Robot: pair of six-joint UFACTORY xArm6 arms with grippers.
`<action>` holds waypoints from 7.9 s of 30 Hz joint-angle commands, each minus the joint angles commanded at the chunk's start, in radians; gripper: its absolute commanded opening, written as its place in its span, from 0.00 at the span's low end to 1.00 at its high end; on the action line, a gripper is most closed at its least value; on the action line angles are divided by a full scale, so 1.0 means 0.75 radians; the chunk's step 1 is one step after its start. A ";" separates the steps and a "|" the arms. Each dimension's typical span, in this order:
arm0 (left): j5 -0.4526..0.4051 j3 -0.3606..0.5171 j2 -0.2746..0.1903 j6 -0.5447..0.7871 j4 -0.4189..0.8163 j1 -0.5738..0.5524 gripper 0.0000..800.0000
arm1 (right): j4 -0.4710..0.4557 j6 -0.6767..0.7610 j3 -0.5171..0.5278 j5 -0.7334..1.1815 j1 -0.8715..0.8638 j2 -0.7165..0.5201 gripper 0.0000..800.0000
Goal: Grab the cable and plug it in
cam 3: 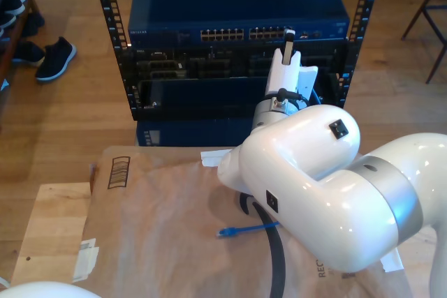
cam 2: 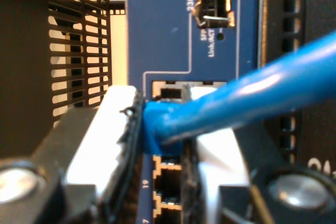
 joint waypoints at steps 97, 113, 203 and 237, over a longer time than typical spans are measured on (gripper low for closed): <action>0.000 0.000 0.000 -0.002 0.000 0.000 1.00 | -0.006 0.000 -0.033 0.002 -0.006 0.020 0.00; 0.000 0.000 0.000 -0.002 0.000 0.000 1.00 | -0.008 0.002 -0.057 0.006 -0.012 0.039 0.00; 0.000 0.000 0.000 -0.002 0.000 0.000 1.00 | -0.072 0.033 0.092 -0.008 -0.020 -0.033 0.00; 0.000 0.000 0.000 -0.002 0.000 0.000 1.00 | -0.094 0.031 0.538 0.072 0.004 -0.368 0.51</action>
